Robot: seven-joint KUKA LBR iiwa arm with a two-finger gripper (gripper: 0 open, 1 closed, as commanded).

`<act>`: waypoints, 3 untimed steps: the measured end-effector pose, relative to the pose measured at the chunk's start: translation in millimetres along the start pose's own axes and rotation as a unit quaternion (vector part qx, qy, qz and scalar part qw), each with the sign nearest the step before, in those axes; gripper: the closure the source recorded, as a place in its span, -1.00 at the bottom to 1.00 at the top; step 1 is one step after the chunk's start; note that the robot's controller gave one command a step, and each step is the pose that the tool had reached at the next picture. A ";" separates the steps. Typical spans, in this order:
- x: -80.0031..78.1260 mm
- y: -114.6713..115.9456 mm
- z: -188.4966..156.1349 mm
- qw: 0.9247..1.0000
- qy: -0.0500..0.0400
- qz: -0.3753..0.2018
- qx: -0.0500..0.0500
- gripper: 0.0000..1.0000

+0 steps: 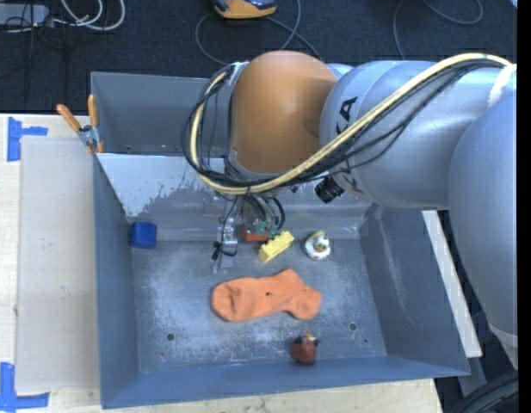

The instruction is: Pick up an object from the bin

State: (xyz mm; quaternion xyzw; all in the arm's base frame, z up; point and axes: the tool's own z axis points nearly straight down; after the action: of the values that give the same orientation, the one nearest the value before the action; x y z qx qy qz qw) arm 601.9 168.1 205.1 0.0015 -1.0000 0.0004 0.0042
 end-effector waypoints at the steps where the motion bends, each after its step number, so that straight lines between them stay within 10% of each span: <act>1: -1.5 -0.9 -5.0 1.000 -0.004 0.001 0.000 -1.00; 3: 35.0 -45.6 58.0 0.997 -0.003 -0.073 0.000 -1.00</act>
Offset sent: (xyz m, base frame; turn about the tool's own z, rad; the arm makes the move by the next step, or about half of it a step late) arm -0.0504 -0.0578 -0.0608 -0.1412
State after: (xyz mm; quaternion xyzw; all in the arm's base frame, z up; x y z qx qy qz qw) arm 566.5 122.4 147.4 0.0743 -0.9972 0.0002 0.0014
